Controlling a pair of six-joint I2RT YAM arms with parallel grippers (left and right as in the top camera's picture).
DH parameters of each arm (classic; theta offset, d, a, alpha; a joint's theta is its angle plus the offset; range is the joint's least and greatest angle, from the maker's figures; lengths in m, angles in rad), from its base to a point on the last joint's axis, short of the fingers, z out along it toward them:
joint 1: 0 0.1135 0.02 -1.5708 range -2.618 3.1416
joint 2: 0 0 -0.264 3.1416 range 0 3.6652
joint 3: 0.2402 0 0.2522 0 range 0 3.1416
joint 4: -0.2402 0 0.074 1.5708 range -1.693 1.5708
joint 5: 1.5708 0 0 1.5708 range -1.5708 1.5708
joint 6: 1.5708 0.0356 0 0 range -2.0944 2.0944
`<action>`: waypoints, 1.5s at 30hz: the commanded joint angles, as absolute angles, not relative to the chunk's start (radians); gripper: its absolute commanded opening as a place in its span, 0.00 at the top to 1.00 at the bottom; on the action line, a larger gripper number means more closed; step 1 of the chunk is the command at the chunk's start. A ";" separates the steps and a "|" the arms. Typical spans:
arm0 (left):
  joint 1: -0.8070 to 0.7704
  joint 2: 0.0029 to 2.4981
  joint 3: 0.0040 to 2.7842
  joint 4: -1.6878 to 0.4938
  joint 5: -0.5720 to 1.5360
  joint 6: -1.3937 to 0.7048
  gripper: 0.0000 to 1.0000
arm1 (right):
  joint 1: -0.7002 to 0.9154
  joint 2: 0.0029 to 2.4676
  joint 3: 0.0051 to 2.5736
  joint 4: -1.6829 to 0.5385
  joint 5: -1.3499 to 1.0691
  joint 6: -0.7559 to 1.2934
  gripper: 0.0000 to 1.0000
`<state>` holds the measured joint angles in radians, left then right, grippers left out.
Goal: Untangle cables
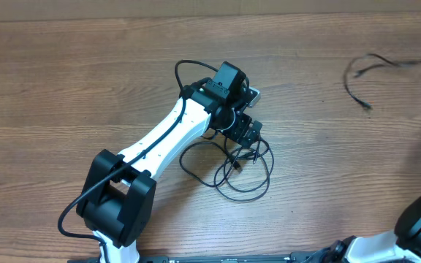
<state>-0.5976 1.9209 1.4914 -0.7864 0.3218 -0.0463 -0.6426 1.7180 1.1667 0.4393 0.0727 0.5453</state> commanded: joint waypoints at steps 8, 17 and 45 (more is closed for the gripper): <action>-0.599 1.903 1.508 -0.786 0.330 -0.037 0.00 | -0.697 1.811 1.186 0.406 0.058 0.495 0.00; -0.599 1.903 1.508 -0.786 0.330 -0.037 0.00 | -0.701 1.789 1.186 0.310 -0.082 0.366 0.00; -0.599 1.903 1.508 -0.786 0.330 -0.037 0.00 | -0.701 1.715 1.186 -0.815 -0.015 0.568 0.00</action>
<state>-0.5976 1.9209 1.4914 -0.7860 0.3218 -0.0463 -0.6994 1.7454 1.1763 -0.8146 -0.1078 0.5667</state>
